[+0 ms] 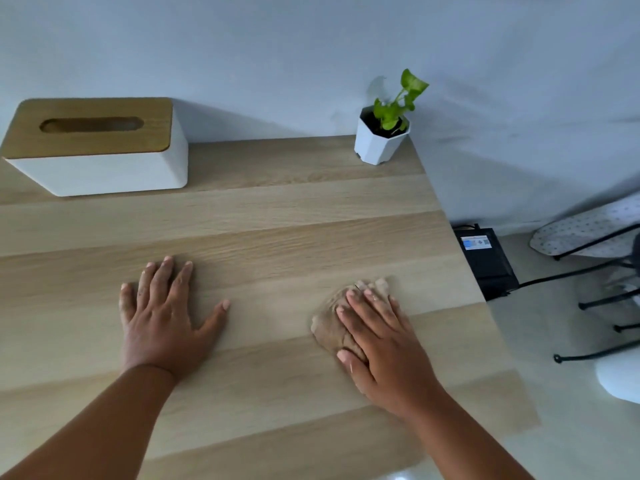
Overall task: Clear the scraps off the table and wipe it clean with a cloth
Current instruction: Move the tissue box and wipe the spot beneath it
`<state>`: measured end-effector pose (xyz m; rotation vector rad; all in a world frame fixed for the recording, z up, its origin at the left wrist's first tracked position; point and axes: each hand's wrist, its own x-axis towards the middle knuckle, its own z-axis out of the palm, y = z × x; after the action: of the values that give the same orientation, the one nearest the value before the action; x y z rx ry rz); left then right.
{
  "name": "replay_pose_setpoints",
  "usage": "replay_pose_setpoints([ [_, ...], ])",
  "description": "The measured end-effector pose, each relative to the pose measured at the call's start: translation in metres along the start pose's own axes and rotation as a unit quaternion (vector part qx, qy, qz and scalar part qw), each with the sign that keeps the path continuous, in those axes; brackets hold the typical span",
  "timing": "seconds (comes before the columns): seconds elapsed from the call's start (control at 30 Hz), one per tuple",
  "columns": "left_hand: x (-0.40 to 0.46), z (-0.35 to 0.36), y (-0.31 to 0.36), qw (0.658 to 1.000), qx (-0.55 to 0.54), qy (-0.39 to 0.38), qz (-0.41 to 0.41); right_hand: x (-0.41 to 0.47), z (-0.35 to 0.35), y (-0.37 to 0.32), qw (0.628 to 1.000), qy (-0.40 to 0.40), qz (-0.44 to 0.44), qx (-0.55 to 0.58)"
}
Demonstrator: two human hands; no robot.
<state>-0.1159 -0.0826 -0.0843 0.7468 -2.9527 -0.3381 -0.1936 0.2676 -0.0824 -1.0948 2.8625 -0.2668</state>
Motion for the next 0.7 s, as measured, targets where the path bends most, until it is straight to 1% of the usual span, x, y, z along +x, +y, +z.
replay_pose_setpoints([
  [0.07, -0.001, -0.001, 0.001, 1.0, -0.002, 0.002, 0.0, -0.035, -0.008, 0.023, 1.0, 0.003, -0.001, -0.005],
  [0.1, -0.001, -0.002, 0.002, 1.0, -0.002, 0.002, 0.0, -0.048, -0.012, 0.037, 1.0, 0.001, 0.013, -0.007],
  [0.2, -0.002, -0.004, 0.005, 1.0, -0.002, 0.001, 0.004, -0.07, -0.022, 0.072, 0.994, 0.003, 0.105, -0.004],
  [0.3, -0.001, -0.006, 0.007, 1.0, -0.004, 0.002, 0.005, -0.059, -0.022, 0.076, 0.982, 0.016, 0.189, -0.001],
  [0.37, -0.002, -0.007, 0.008, 1.0, -0.004, 0.002, 0.007, -0.048, -0.019, 0.064, 0.976, 0.019, 0.217, -0.002],
  [0.47, -0.003, -0.006, 0.007, 1.0, -0.006, 0.008, 0.007, -0.045, -0.014, 0.043, 0.978, 0.019, 0.208, 0.006],
  [0.57, -0.003, -0.004, 0.007, 1.0, -0.003, 0.014, 0.01, -0.063, -0.013, 0.034, 0.988, 0.025, 0.153, 0.021],
  [0.7, -0.004, -0.001, 0.007, 1.0, -0.004, 0.018, 0.007, -0.097, -0.015, 0.045, 0.996, 0.025, 0.083, 0.032],
])
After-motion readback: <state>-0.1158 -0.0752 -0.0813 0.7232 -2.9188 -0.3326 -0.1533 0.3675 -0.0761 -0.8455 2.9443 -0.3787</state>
